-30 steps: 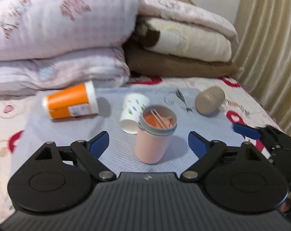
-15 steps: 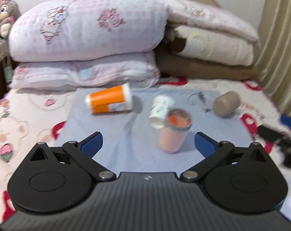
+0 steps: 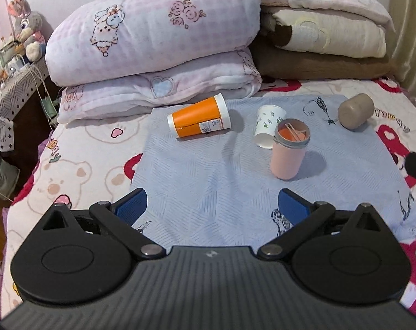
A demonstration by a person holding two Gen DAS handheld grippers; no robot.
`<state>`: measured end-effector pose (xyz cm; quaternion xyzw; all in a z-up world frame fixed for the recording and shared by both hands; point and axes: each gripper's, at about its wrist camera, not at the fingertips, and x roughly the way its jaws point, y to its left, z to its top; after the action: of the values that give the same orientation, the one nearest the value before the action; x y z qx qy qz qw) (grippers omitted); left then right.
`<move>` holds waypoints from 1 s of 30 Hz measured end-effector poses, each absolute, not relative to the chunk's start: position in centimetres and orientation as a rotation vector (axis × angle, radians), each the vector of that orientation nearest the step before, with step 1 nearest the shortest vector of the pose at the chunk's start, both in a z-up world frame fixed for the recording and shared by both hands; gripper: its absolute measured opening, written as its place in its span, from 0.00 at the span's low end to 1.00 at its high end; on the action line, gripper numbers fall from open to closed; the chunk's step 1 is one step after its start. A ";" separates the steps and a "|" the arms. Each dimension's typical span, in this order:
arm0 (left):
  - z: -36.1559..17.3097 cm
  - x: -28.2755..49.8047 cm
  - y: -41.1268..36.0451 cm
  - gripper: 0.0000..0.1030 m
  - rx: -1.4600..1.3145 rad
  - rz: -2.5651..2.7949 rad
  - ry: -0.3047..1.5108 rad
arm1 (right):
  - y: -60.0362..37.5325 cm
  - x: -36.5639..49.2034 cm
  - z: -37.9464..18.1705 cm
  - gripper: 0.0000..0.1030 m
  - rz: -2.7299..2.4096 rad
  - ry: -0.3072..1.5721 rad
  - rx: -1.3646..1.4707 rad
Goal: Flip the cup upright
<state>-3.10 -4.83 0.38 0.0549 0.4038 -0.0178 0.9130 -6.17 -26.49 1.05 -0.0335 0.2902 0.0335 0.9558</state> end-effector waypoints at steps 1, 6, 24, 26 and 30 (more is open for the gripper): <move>0.4 -3.2 -4.9 1.00 0.121 -0.041 0.835 | -26.3 -6.2 1.1 1.00 0.067 0.590 -0.074; 0.5 -3.5 -5.2 1.00 0.135 -0.060 0.855 | -25.8 -6.7 1.3 1.00 0.053 0.616 -0.090; 1.0 -3.5 -3.4 1.00 0.042 -0.076 0.887 | -26.4 -5.7 1.2 1.00 -0.045 0.670 -0.103; 1.0 -3.6 -3.2 1.00 0.032 -0.070 0.890 | -26.0 -5.8 1.4 1.00 -0.065 0.669 -0.132; 1.2 -3.6 -3.1 1.00 0.041 -0.058 0.887 | -25.9 -5.9 1.7 1.00 -0.074 0.666 -0.148</move>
<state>-3.63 -3.06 1.17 0.0198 0.4292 -0.0282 0.9025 -5.89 -25.87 1.68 -0.0724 0.3266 -0.0365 0.9417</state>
